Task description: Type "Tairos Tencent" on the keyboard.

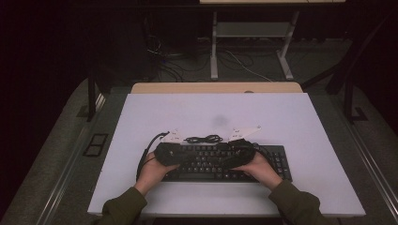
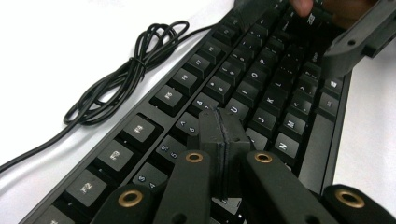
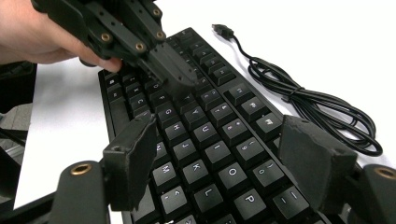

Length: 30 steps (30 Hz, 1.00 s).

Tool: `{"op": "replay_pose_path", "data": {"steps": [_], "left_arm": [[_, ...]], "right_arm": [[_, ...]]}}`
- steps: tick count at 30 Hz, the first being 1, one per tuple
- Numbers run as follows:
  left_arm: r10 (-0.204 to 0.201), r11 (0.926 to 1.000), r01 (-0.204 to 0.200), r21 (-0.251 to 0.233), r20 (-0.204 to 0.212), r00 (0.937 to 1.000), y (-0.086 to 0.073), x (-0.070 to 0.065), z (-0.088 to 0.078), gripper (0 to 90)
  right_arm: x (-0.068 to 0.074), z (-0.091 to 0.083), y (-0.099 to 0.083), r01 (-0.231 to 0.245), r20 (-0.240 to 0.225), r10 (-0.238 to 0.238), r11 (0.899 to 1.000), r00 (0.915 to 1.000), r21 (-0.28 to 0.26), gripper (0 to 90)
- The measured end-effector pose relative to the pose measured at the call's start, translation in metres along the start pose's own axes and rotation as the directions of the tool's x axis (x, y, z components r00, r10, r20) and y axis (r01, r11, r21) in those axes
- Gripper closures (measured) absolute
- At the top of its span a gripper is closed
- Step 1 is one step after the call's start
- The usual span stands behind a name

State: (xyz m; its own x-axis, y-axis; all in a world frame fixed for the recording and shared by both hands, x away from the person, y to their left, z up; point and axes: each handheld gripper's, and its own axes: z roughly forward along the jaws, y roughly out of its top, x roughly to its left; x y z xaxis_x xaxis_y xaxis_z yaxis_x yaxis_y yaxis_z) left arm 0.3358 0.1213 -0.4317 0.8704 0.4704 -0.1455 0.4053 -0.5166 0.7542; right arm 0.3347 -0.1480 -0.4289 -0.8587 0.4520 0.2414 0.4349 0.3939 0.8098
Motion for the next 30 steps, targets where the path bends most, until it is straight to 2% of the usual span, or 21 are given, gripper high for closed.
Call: {"op": "replay_pose_path", "data": {"steps": [13,30], "left_arm": [[0.002,0.9998,-0.002,0.021,-0.004,1.0,-0.002,-0.0001,0.0046,89.6],[-0.006,1.0,0.006,-0.001,0.003,1.0,-0.0004,0.0015,-0.0008,89.4]], "right_arm": [[0.0008,0.0003,0.0007,0.002,0.002,-0.002,1.0,1.0,-0.005,26.9],[-0.0022,-0.0008,-0.0006,-0.003,-0.003,0.003,1.0,1.0,-0.01,25.9]]}}
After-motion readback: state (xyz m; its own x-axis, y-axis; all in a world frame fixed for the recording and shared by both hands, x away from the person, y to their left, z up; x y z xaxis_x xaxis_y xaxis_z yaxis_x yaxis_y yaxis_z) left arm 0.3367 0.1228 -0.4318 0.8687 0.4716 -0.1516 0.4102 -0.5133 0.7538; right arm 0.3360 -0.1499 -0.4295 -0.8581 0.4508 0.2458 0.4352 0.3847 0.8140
